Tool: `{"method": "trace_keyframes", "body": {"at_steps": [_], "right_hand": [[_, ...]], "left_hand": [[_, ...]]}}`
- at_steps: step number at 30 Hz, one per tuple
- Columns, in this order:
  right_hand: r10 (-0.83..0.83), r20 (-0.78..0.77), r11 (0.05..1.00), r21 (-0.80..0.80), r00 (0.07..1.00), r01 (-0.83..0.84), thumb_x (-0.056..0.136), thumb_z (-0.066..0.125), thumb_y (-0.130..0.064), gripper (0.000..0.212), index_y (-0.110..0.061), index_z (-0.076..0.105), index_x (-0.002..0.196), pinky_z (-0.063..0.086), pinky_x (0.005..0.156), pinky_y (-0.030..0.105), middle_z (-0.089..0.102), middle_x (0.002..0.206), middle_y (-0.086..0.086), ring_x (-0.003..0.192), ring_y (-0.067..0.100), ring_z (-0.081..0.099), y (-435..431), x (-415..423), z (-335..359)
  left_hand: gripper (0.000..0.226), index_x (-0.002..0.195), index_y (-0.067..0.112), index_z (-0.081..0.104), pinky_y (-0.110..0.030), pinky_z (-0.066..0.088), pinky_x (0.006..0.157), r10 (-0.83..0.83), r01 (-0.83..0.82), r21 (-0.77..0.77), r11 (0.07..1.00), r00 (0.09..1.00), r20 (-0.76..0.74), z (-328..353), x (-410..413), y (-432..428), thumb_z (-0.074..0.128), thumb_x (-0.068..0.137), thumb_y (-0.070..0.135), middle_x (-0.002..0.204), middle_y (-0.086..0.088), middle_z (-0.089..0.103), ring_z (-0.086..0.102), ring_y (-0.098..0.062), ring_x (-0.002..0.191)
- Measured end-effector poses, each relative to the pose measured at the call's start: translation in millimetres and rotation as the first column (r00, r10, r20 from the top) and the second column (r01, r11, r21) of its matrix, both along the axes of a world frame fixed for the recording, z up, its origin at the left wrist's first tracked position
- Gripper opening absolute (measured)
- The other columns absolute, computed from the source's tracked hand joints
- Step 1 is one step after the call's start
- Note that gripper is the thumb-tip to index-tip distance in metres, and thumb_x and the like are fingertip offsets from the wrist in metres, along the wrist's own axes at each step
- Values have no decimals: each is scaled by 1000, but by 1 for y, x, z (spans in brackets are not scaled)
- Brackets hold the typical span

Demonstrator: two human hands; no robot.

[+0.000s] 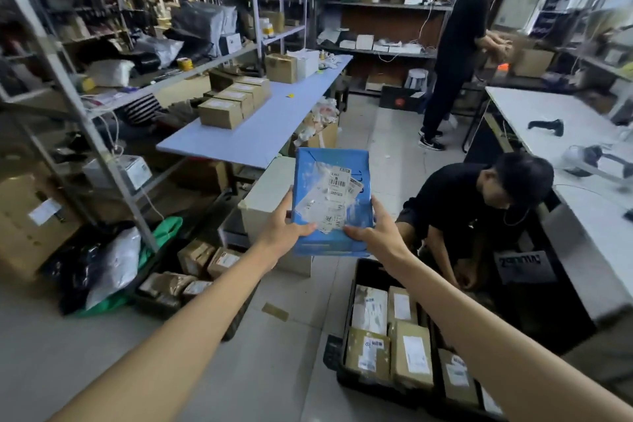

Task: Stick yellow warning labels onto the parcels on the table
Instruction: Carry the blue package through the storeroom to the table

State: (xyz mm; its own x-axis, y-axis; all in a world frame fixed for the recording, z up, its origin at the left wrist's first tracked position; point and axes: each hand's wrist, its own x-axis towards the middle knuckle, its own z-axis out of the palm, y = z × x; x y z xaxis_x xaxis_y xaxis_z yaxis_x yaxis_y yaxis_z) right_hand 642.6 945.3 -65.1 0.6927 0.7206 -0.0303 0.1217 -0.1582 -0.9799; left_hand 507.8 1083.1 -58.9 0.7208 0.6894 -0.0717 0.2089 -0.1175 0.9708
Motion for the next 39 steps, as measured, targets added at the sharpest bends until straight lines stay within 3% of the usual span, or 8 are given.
{"method": "trace_keyframes", "body": {"at_steps": [4, 9, 13, 15, 22, 30, 34, 39], "right_hand": [[-65, 13, 998, -2, 998, 65, 70, 80, -9, 59, -23, 51, 119, 53, 93, 45, 66, 115, 2, 104, 21, 65, 41, 57, -1], [-101, 51, 995, -5, 994, 101, 73, 79, -10, 60, -20, 48, 123, 54, 92, 44, 64, 117, 2, 104, 21, 64, 93, 126, 10], [-129, 71, 992, 8, 989, 128, 79, 74, -5, 56, -18, 45, 125, 53, 67, 14, 62, 114, -5, 93, 7, 62, 132, 172, 17], [-148, 65, 989, 5, 987, 148, 80, 73, -5, 57, -17, 45, 128, 51, 62, 10, 61, 114, -5, 90, 4, 61, 153, 196, 18], [-221, 103, 972, -54, 970, 227, 77, 77, -9, 55, -16, 51, 124, 55, 89, 38, 66, 114, 0, 102, 17, 64, 248, 290, 9], [-301, 94, 949, -67, 949, 308, 77, 77, -10, 58, -21, 50, 126, 56, 82, 32, 66, 115, -1, 102, 17, 65, 345, 389, 9], [-325, 111, 937, -100, 939, 336, 74, 80, -15, 62, -26, 50, 127, 56, 87, 41, 64, 118, 1, 103, 19, 64, 380, 440, 6], [-342, 97, 930, -109, 935, 351, 75, 79, -14, 63, -25, 48, 129, 57, 85, 39, 64, 118, 0, 102, 19, 65, 420, 509, -3]], "left_hand": [[77, 145, 31, 30, -10, 47, 60, -41, 41, -9, 999, 999, 2, 0, 60, 44, 70, 83, 8, 108, 11, 56, 56, 0, 86], [80, 146, 31, 30, -21, 50, 73, -75, 76, -19, 997, 997, 13, 9, 138, 102, 71, 82, 8, 126, 3, 56, 56, -16, 109], [81, 145, 32, 29, -43, 55, 90, -117, 117, -38, 992, 993, 1, 14, 196, 150, 72, 80, 10, 129, -3, 57, 58, -24, 112], [79, 144, 33, 31, -47, 54, 91, -146, 145, -36, 989, 989, -12, 12, 224, 177, 73, 81, 13, 129, -5, 56, 59, -26, 111], [81, 145, 33, 30, -45, 55, 90, -209, 210, -70, 975, 978, 17, -7, 325, 279, 75, 79, 16, 131, -6, 54, 57, -25, 114], [80, 144, 25, 35, -40, 57, 86, -281, 289, -147, 946, 957, 74, -9, 435, 382, 75, 78, 6, 127, -5, 57, 59, -25, 112], [83, 147, 24, 32, -39, 57, 85, -296, 304, -161, 939, 952, 76, -8, 485, 419, 75, 78, 6, 126, -7, 58, 59, -24, 111], [80, 146, 26, 30, -35, 57, 83, -333, 340, -162, 927, 940, 68, -13, 553, 457, 72, 81, 6, 123, -6, 57, 59, -22, 110]]}}
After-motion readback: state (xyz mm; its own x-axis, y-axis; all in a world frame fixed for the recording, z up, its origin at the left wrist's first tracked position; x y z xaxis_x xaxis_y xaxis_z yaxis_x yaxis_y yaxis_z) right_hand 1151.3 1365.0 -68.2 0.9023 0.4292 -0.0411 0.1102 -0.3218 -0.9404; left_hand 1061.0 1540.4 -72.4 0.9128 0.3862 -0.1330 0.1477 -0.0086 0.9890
